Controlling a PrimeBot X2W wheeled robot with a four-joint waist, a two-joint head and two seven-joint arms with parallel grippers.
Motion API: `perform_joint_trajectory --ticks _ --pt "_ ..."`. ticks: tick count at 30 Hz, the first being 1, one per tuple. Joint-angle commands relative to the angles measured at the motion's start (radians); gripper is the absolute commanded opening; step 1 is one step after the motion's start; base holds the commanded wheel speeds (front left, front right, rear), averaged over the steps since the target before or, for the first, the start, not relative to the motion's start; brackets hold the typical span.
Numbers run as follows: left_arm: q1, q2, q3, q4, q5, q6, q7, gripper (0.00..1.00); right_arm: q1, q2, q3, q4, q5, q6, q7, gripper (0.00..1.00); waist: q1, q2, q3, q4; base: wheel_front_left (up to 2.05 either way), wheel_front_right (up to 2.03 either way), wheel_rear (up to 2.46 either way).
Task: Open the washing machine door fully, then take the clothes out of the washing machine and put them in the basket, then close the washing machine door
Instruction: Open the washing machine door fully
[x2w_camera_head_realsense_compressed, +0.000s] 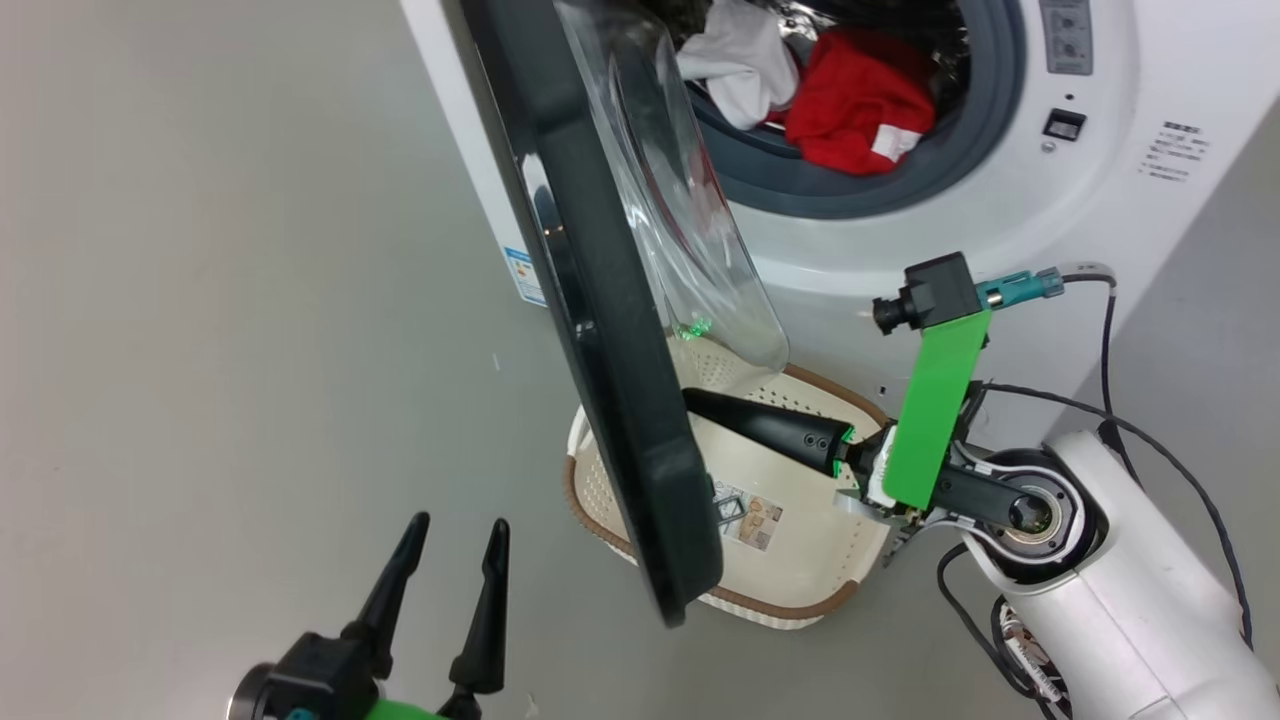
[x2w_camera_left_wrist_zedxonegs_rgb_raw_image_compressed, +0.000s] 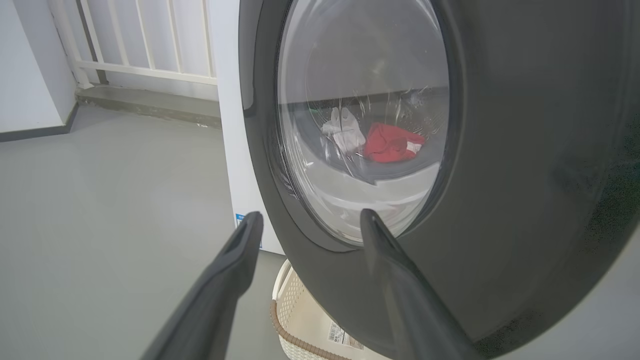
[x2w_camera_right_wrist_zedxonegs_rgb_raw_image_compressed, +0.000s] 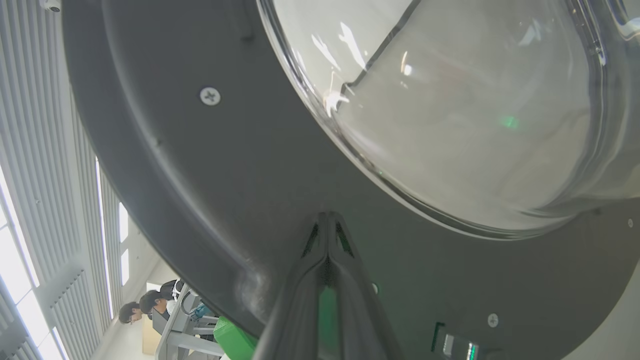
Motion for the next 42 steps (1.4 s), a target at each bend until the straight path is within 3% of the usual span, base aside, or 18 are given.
perform_joint_trajectory --ticks 1,13,32,33,36,37,38,42 --pt "0.005 0.011 0.036 -0.018 -0.007 0.006 -0.009 1.00 0.010 0.027 0.020 -0.035 -0.002 0.008 0.007 0.00 0.0000 0.0000 -0.006 0.014 0.00 0.00 0.00" --pt "0.021 0.011 0.048 -0.016 -0.002 0.009 -0.009 1.00 0.036 0.051 0.065 -0.048 -0.006 0.008 0.005 0.00 0.0000 0.0000 -0.023 0.063 0.00 0.00 0.00" --pt "0.040 0.011 0.077 -0.045 -0.008 0.031 -0.009 1.00 0.013 0.081 0.104 -0.028 0.001 0.008 -0.009 0.00 0.0000 0.0000 -0.021 0.068 0.00 0.00 0.00" --pt "0.040 0.011 0.077 -0.043 -0.008 0.030 -0.009 1.00 0.015 0.078 0.103 -0.027 -0.002 0.008 -0.013 0.05 0.0000 0.0000 -0.022 0.067 0.00 0.00 0.00" --pt "0.035 0.011 0.075 -0.038 -0.009 0.027 -0.009 1.00 0.024 0.064 0.099 -0.025 -0.018 0.008 -0.032 0.44 0.0000 0.0000 -0.024 0.066 0.00 0.00 0.00" --pt "0.032 0.011 0.074 -0.036 -0.008 0.026 -0.009 1.00 0.027 0.057 0.099 -0.025 -0.025 0.008 -0.039 0.86 0.0000 0.0000 -0.024 0.065 0.00 0.00 0.00" --pt "0.029 0.011 0.073 -0.033 -0.008 0.024 -0.009 1.00 0.031 0.049 0.100 -0.024 -0.033 0.008 -0.047 1.00 0.0000 0.0000 -0.025 0.065 0.00 0.00 0.00" --pt "0.018 0.011 0.070 -0.025 -0.006 0.019 -0.009 1.00 0.045 0.025 0.106 -0.022 -0.055 0.008 -0.074 1.00 0.0000 0.0000 -0.029 0.063 0.00 0.00 0.00"
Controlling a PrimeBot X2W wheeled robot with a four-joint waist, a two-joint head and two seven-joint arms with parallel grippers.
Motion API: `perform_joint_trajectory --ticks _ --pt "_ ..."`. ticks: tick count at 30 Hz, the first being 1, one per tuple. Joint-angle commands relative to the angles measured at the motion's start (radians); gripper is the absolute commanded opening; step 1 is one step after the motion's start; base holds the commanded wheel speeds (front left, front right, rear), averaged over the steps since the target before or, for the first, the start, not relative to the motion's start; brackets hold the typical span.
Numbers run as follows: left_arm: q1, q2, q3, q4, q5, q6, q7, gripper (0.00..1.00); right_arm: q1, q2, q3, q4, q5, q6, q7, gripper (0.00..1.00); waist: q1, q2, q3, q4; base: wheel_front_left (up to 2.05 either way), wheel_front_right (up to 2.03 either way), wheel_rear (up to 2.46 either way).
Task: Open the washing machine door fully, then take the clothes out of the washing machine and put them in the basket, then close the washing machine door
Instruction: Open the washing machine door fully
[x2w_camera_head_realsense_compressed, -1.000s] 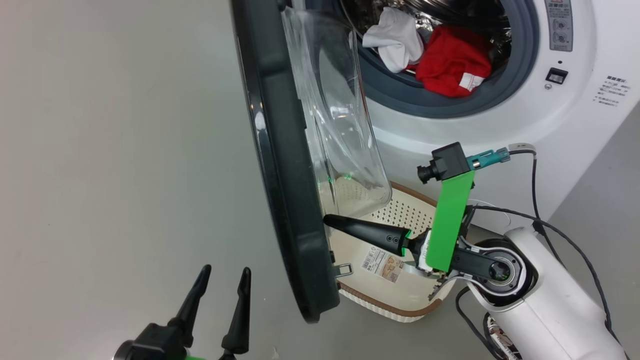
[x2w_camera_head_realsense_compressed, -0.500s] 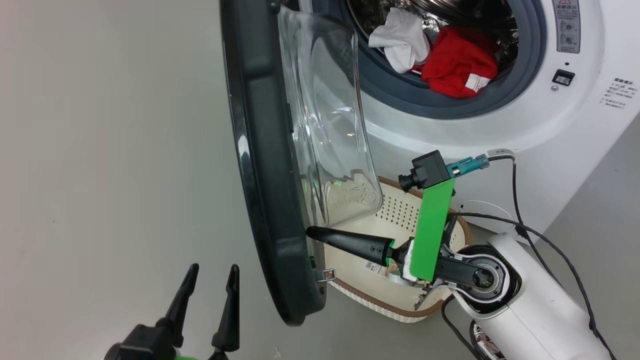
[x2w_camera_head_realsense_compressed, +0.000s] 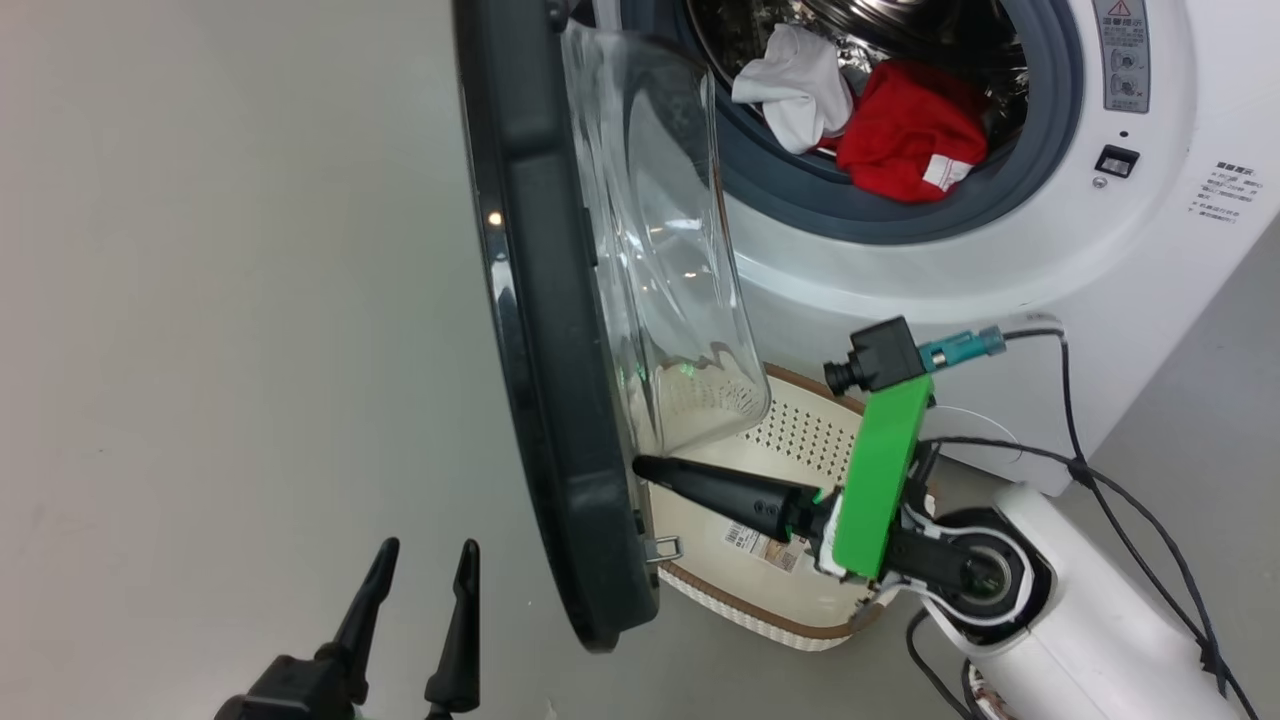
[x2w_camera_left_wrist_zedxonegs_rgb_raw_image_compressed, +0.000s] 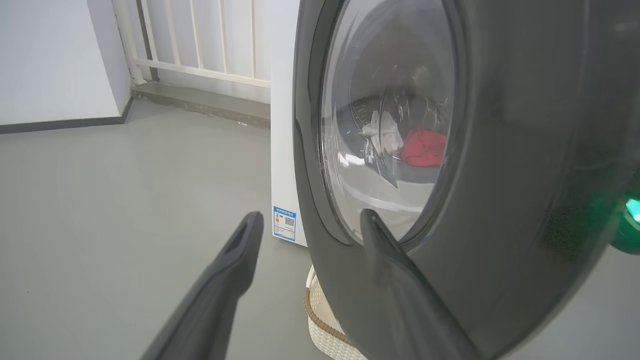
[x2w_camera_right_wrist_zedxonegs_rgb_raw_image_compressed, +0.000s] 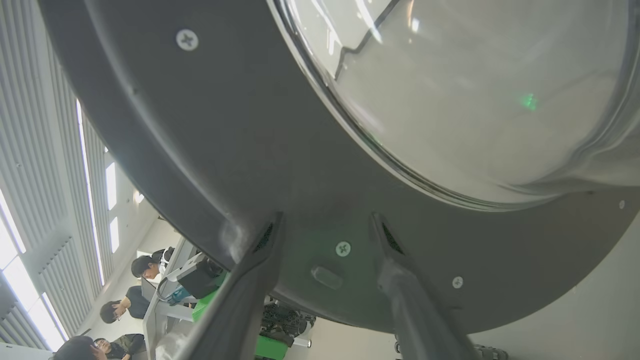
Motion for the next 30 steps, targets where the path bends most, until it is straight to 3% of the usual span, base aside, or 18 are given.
perform_joint_trajectory --ticks 1,12,30 --pt "-0.033 0.011 0.030 -0.015 -0.001 -0.002 -0.009 1.00 0.020 0.000 0.012 -0.024 -0.025 0.008 -0.018 1.00 0.0000 0.0000 -0.003 -0.002 0.00 0.00 0.00" --pt "-0.058 0.011 0.055 0.013 0.003 -0.018 -0.009 1.00 0.058 -0.105 0.079 0.001 -0.111 0.008 -0.181 1.00 0.0000 0.0000 -0.012 -0.039 0.00 0.00 0.00" --pt "-0.051 0.011 0.087 0.026 -0.002 -0.021 -0.009 1.00 0.131 -0.299 0.254 0.084 -0.209 0.008 -0.628 1.00 0.0000 0.0000 -0.027 -0.074 0.00 0.00 0.00"
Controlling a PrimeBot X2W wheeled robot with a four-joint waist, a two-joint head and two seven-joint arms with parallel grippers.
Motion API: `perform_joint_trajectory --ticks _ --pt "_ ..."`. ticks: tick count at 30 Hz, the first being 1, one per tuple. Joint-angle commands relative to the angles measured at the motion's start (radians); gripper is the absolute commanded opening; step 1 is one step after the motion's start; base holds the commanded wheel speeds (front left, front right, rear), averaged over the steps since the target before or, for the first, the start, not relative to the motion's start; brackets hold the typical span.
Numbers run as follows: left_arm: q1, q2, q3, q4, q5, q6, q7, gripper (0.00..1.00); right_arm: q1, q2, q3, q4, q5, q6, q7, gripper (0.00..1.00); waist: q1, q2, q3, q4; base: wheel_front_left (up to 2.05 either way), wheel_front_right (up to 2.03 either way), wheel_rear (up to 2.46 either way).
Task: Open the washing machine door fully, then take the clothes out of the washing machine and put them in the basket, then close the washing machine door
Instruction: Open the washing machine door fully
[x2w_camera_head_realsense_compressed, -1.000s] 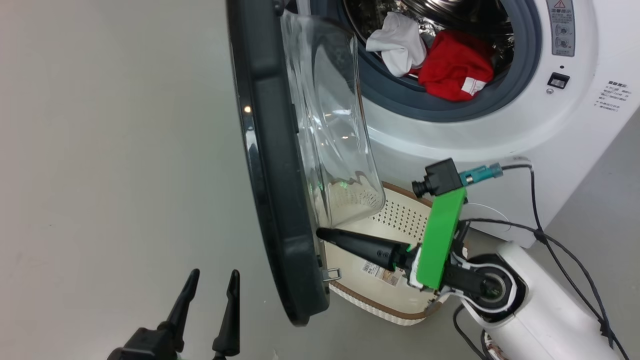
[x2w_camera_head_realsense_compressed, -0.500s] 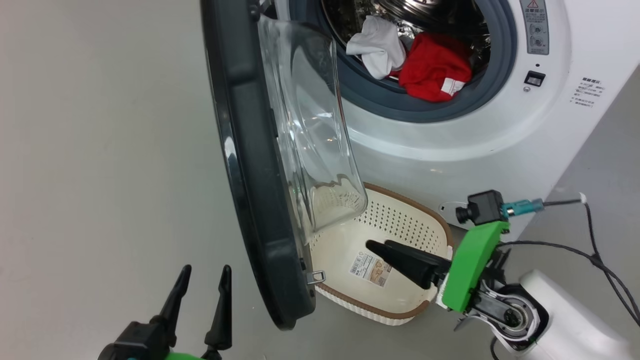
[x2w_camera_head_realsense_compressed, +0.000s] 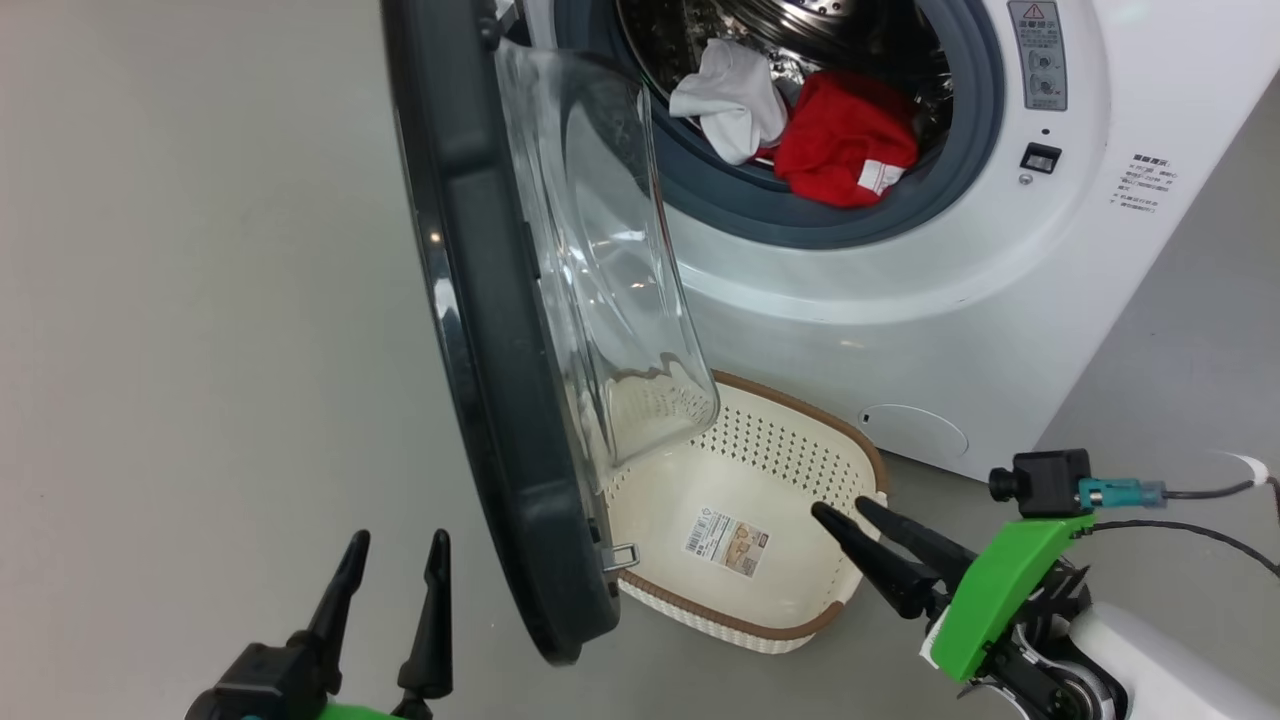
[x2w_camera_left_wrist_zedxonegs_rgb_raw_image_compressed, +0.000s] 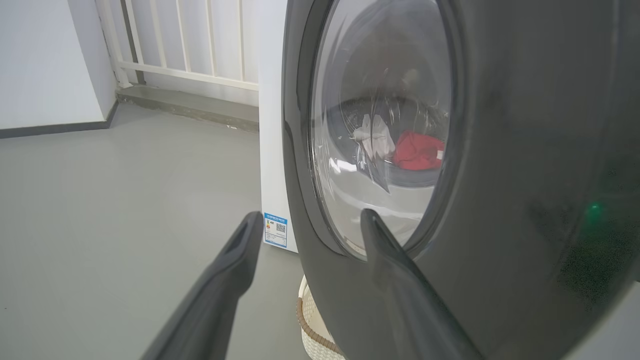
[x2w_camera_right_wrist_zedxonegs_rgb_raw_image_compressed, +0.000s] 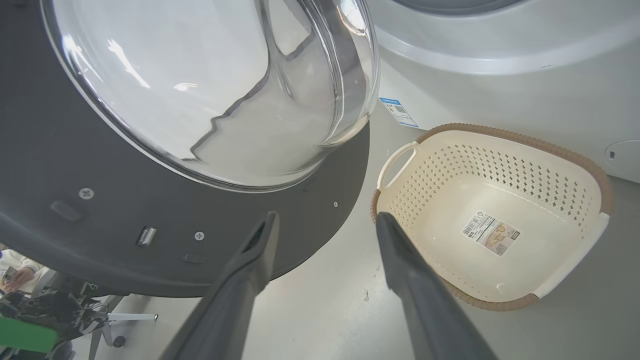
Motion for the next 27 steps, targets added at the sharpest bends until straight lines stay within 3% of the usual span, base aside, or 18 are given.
perform_joint_trajectory --ticks 1,8,14,27 --pt "-0.026 0.011 0.041 -0.017 -0.002 -0.001 -0.009 1.00 0.018 -0.022 0.022 -0.017 -0.022 0.008 -0.056 1.00 0.0000 0.0000 -0.002 -0.005 0.00 0.00 0.00" --pt "-0.020 0.011 0.049 -0.013 -0.001 -0.001 -0.009 1.00 0.022 -0.065 0.135 0.008 -0.111 0.008 -0.250 1.00 0.0000 0.0000 -0.007 -0.015 0.00 0.00 0.00" --pt "-0.018 0.011 0.052 -0.011 0.002 -0.003 -0.009 1.00 0.022 -0.059 0.137 0.030 -0.164 0.008 -0.283 1.00 0.0000 0.0000 -0.008 -0.022 0.00 0.00 0.00" --pt "-0.013 0.011 0.057 0.000 0.015 -0.012 -0.009 1.00 0.147 0.059 -0.193 0.016 -0.566 0.008 -0.285 1.00 0.0000 0.0000 -0.020 -0.021 0.00 0.00 0.00"
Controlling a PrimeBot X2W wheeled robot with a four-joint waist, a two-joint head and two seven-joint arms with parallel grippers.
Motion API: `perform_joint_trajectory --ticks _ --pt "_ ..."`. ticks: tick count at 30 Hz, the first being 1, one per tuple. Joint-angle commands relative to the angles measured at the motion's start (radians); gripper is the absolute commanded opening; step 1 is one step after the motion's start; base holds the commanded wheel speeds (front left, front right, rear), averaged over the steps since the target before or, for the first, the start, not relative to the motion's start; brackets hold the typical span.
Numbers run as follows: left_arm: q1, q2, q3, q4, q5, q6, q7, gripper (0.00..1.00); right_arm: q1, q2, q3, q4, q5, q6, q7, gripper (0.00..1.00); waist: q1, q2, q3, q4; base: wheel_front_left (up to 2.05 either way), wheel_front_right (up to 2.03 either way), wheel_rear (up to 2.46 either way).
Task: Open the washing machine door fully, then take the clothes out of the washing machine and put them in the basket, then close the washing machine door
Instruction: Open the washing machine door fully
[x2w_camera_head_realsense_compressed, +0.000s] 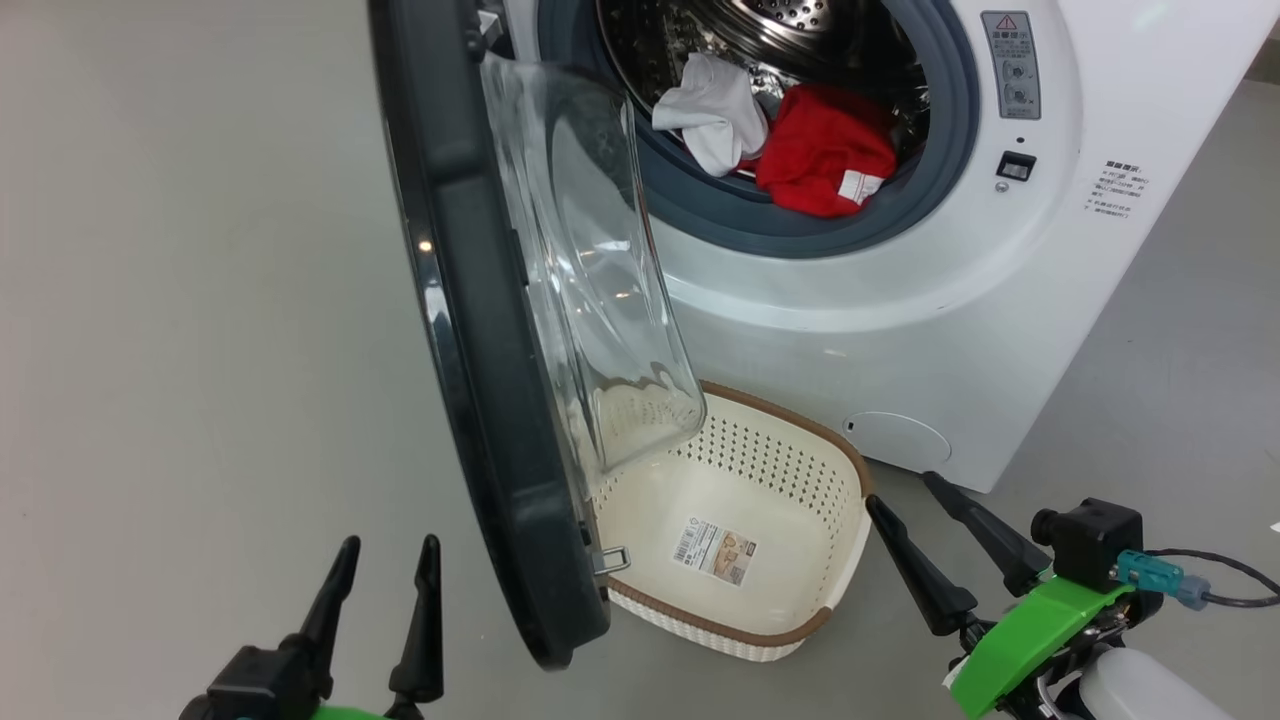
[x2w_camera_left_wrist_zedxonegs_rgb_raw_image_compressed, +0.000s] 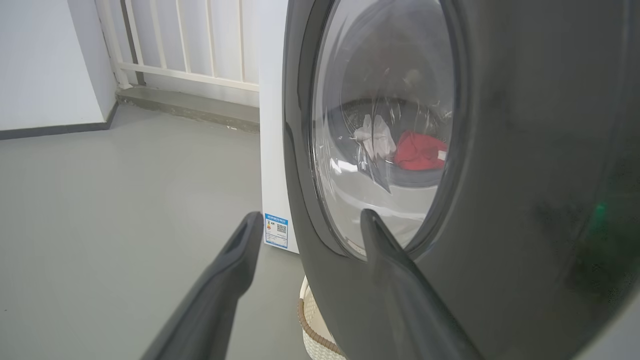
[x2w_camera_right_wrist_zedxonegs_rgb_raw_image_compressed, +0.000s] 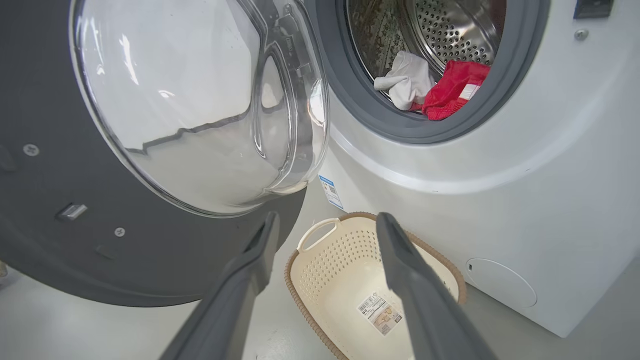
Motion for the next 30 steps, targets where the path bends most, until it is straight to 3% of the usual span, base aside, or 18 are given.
perform_joint_trajectory --ticks 1,13,30 --pt "-0.014 0.011 0.036 -0.018 0.008 -0.007 -0.009 1.00 0.015 0.003 -0.011 -0.027 -0.041 0.007 -0.013 1.00 0.0000 -0.0001 -0.001 0.001 0.00 0.00 0.00" --pt "-0.009 0.011 0.037 -0.018 0.013 -0.012 -0.009 1.00 0.105 0.116 -0.228 -0.080 -0.324 0.007 -0.013 1.00 0.0000 -0.0001 -0.007 0.003 0.00 0.00 0.00" --pt "-0.008 0.011 0.034 -0.033 0.016 -0.004 -0.009 1.00 0.156 0.176 -0.364 -0.132 -0.440 0.007 -0.013 1.00 0.0000 -0.0001 -0.005 0.004 0.00 0.00 0.00"
